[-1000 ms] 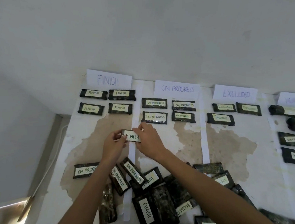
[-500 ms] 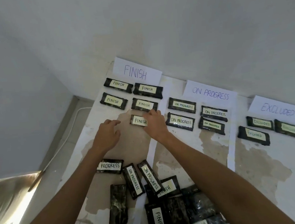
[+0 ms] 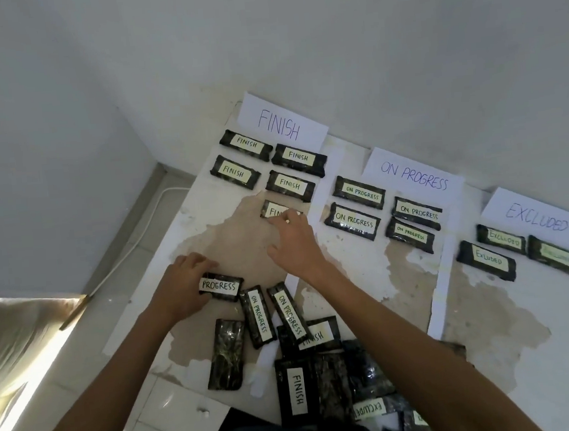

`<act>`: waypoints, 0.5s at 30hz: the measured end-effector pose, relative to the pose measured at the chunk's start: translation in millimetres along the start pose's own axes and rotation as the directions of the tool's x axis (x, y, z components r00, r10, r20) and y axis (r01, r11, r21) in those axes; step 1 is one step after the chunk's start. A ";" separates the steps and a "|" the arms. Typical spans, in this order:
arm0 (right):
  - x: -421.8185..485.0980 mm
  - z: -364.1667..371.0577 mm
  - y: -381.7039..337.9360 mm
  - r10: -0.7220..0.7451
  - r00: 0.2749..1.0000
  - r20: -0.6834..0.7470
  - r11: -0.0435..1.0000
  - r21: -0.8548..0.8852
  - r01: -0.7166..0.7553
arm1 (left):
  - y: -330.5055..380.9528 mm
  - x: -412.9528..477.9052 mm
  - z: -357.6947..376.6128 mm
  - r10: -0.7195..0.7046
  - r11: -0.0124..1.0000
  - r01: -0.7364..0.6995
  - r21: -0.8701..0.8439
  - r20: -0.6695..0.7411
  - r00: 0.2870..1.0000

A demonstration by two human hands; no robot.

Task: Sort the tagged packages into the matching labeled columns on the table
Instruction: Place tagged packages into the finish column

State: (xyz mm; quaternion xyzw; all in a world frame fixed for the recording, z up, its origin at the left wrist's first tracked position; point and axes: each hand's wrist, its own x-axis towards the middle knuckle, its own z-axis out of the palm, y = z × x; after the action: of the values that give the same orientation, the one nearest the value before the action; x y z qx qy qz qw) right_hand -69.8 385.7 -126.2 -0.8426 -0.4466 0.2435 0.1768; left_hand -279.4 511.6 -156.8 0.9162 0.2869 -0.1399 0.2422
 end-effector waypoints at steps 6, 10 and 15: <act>-22.6 7.0 2.6 0.015 0.999 0.030 0.997 0.075 -0.017 | -0.6 -1.7 2.0 0.056 0.993 -0.054 0.110 -0.022 0.998; -37.9 1.3 9.6 0.031 0.999 0.016 0.993 0.110 -0.033 | 13.2 4.1 -4.4 0.068 0.989 -0.062 0.133 -0.036 0.997; -57.5 -13.3 26.6 0.071 0.996 -0.045 0.980 0.188 -0.061 | 47.6 13.3 -11.7 0.119 0.984 -0.099 0.148 -0.136 0.983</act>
State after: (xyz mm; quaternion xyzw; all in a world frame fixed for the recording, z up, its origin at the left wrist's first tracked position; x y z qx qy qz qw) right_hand -72.3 322.1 -114.5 -0.8428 -0.3889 0.2681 0.2582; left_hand -239.2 489.6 -134.9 0.9531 0.2423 -0.0795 0.1630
